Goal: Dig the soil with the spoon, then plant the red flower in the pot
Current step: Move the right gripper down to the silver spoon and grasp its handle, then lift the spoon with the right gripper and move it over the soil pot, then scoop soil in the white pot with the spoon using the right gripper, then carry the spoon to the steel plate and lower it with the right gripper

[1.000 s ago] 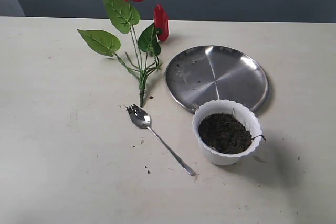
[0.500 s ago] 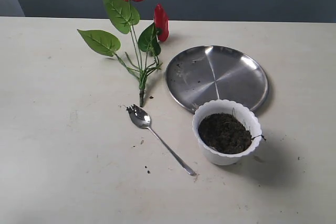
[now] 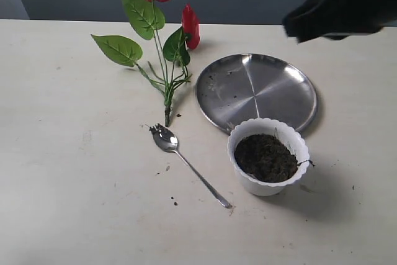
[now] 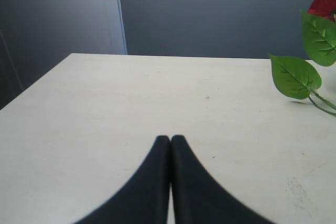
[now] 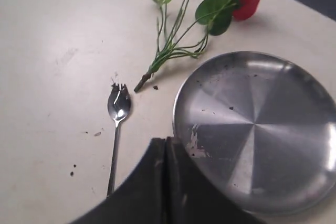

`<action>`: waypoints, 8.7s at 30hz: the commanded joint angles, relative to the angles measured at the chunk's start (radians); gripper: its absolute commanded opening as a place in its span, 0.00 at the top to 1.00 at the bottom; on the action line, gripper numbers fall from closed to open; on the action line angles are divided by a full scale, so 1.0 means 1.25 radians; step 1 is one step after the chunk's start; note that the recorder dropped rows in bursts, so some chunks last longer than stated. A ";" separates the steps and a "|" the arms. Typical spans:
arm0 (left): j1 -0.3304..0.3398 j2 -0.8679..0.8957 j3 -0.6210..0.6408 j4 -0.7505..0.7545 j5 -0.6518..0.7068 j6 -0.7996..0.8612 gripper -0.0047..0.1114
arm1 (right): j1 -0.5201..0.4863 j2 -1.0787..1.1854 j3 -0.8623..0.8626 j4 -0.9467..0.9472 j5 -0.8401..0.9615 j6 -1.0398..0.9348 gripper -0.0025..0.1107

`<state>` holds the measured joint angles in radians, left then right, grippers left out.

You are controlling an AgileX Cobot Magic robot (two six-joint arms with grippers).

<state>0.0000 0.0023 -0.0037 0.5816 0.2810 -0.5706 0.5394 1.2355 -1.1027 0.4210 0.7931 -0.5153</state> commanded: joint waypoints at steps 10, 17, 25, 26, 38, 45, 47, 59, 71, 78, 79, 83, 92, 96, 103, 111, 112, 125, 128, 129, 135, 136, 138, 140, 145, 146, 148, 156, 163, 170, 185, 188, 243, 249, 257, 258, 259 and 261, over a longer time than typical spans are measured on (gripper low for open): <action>0.001 -0.002 0.003 -0.001 0.003 -0.002 0.96 | 0.283 0.396 -0.051 -0.190 -0.107 0.146 0.82; 0.001 -0.002 0.003 -0.001 0.003 -0.002 0.96 | 0.296 0.548 -0.185 -0.138 -0.052 0.146 0.68; 0.001 -0.002 0.003 -0.001 0.003 -0.002 0.96 | 0.296 0.658 -0.194 -0.212 -0.023 0.166 0.68; 0.001 -0.002 0.003 -0.001 0.003 -0.002 0.96 | 0.296 0.663 -0.194 -0.212 -0.031 0.166 0.68; 0.001 -0.002 0.003 -0.001 0.003 -0.002 0.96 | 0.296 0.699 -0.194 -0.207 -0.051 0.171 0.68; 0.001 -0.002 0.003 -0.001 0.003 -0.002 0.96 | 0.296 0.716 -0.194 -0.207 -0.017 0.182 0.79; 0.001 -0.002 0.003 -0.001 0.003 -0.002 0.96 | 0.296 0.724 -0.194 -0.207 -0.009 0.182 0.79; 0.001 -0.002 0.003 -0.001 0.003 -0.002 0.96 | 0.296 0.737 -0.205 -0.201 0.045 0.172 0.98; 0.001 -0.002 0.003 -0.001 0.003 -0.002 0.96 | 0.296 0.731 -0.276 -0.021 0.105 0.064 0.98; 0.001 -0.002 0.003 -0.001 0.003 -0.002 0.96 | 0.296 0.647 -0.368 -0.105 0.112 0.065 0.98; 0.001 -0.002 0.003 -0.001 0.003 -0.002 0.96 | 0.296 0.627 -0.377 -0.135 0.118 0.073 0.98; 0.001 -0.002 0.003 -0.001 0.003 -0.002 0.96 | 0.296 0.537 -0.383 -0.310 0.175 0.117 0.98; 0.001 -0.002 0.003 -0.001 0.003 -0.002 0.96 | 0.296 0.410 -0.369 -0.663 0.342 0.167 0.98; 0.001 -0.002 0.003 -0.001 0.003 -0.002 0.96 | 0.296 0.378 -0.333 -0.695 0.342 0.157 0.98; 0.001 -0.002 0.003 -0.001 0.003 -0.002 0.96 | 0.296 0.364 -0.134 -0.855 0.342 0.157 0.98; 0.001 -0.002 0.003 -0.001 0.003 -0.002 0.96 | 0.296 0.364 0.036 -0.918 0.342 0.056 0.98; 0.001 -0.002 0.003 -0.001 0.003 -0.002 0.96 | 0.296 0.364 0.046 -0.925 0.342 0.056 0.98; 0.001 -0.002 0.003 -0.001 0.003 -0.002 0.96 | 0.426 0.364 0.072 -1.069 0.342 0.010 0.98; 0.001 -0.002 0.003 -0.001 0.003 -0.002 0.96 | 0.426 0.364 0.072 -1.060 0.342 0.010 0.98; 0.001 -0.002 0.003 -0.001 0.003 -0.002 0.96 | 0.426 0.364 0.072 -1.055 0.342 0.010 0.98; 0.001 -0.002 0.003 -0.001 0.003 -0.002 0.96 | 0.426 0.364 0.104 -1.102 0.342 -0.009 0.98; 0.001 -0.002 0.003 -0.001 0.003 -0.002 0.96 | 0.430 0.364 0.121 -1.127 0.342 -0.009 0.98; 0.001 -0.002 0.003 -0.001 0.003 -0.002 0.96 | 0.441 0.364 0.158 -1.164 0.342 -0.009 0.98; 0.001 -0.002 0.003 -0.001 0.003 -0.002 0.96 | 0.455 0.364 0.181 -1.192 0.342 -0.009 0.98; 0.001 -0.002 0.003 -0.001 0.003 -0.002 0.96 | 0.492 0.364 0.201 -1.214 0.342 -0.009 0.98; 0.001 -0.002 0.003 -0.001 0.003 -0.002 0.96 | 0.497 0.364 0.201 -1.214 0.342 -0.009 0.98; 0.001 -0.002 0.003 -0.001 0.003 -0.002 0.96 | 0.512 0.365 0.201 -1.214 0.342 -0.008 0.98; 0.001 -0.002 0.003 -0.001 0.003 -0.002 0.96 | 0.547 0.428 0.201 -1.215 0.342 -0.008 0.98; 0.001 -0.002 0.003 -0.001 0.003 -0.002 0.96 | 0.566 0.467 0.201 -1.215 0.342 -0.008 0.98; 0.001 -0.002 0.003 -0.001 0.003 -0.002 0.96 | 0.565 0.420 0.201 -1.255 0.342 0.014 0.98; 0.001 -0.002 0.003 -0.001 0.003 -0.002 0.96 | 0.565 0.427 0.201 -1.204 0.342 -0.051 0.98; 0.001 -0.002 0.003 -0.001 0.003 -0.002 0.96 | 0.565 0.459 0.201 -1.223 0.342 -0.051 0.98; 0.001 -0.002 0.003 -0.001 0.003 -0.002 0.96 | 0.389 0.197 0.111 -0.948 0.342 0.086 0.98; 0.001 -0.002 0.003 -0.001 0.003 -0.002 0.96 | 0.268 0.190 0.010 -0.718 0.302 0.086 0.98; 0.001 -0.002 0.003 -0.001 0.003 -0.002 0.96 | 0.118 0.190 -0.060 -0.531 0.240 0.085 0.98; 0.001 -0.002 0.003 -0.001 0.003 -0.002 0.96 | 0.100 0.190 -0.062 -0.507 0.230 0.083 0.98; 0.001 -0.002 0.003 -0.001 0.003 -0.002 0.96 | 0.080 0.191 -0.064 -0.482 0.221 0.083 0.98; 0.001 -0.002 0.003 -0.001 0.003 -0.002 0.96 | 0.046 0.197 -0.064 -0.435 0.199 0.081 0.98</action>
<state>0.0000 0.0023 -0.0037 0.5816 0.2830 -0.5706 0.6561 1.4819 -1.1730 -0.2047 1.0808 -0.4103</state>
